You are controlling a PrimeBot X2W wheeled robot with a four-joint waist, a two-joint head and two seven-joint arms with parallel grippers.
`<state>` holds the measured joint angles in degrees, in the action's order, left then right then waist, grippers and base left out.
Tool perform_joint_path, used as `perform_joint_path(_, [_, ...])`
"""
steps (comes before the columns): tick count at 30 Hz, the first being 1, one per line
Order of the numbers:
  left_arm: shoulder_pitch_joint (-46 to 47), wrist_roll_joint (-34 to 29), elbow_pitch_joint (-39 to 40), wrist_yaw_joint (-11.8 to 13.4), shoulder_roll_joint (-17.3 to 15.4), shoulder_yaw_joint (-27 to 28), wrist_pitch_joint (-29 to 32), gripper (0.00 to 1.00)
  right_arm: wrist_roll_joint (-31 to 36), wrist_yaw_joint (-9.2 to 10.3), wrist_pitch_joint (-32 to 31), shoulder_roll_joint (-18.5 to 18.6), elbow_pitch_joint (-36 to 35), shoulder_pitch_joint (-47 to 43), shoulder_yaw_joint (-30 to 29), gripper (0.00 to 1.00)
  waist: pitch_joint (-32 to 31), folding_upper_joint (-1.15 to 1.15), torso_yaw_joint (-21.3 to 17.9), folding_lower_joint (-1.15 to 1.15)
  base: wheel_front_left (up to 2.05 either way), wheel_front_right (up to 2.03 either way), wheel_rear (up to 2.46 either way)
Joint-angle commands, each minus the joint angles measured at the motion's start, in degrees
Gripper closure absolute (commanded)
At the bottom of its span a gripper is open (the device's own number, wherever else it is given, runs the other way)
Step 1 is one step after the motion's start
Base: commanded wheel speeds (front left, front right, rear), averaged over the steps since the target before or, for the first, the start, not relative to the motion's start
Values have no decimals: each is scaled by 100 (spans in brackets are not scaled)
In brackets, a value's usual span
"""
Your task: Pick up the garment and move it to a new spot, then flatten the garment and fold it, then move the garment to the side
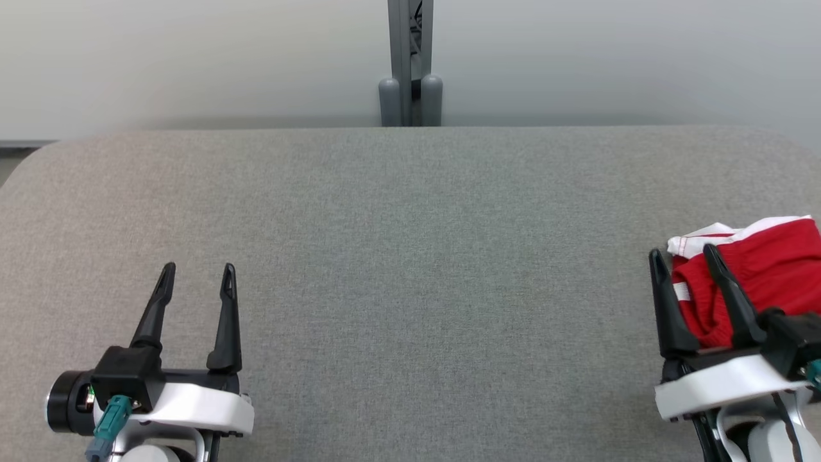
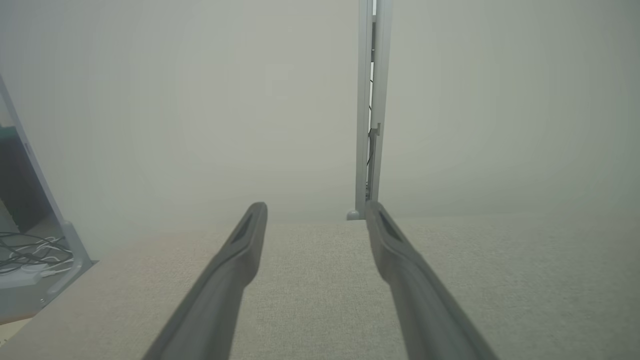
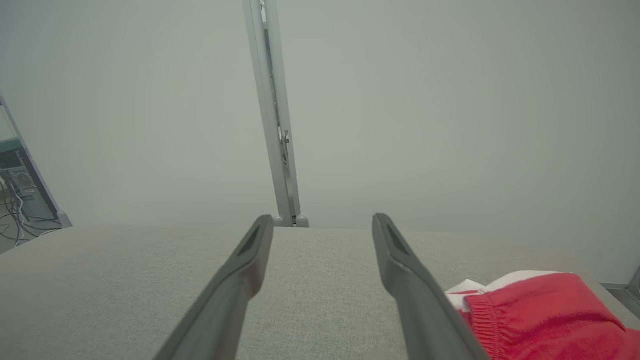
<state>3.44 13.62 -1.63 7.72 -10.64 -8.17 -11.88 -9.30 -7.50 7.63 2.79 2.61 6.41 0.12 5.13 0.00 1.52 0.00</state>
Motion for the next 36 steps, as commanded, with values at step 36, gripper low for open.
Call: perform_joint_path(36, [-686,153,281,253,-189,-119,591,0,-201,1,-530,27,-283,-902,-134,0,-619,0,-197,0,0,0,0])
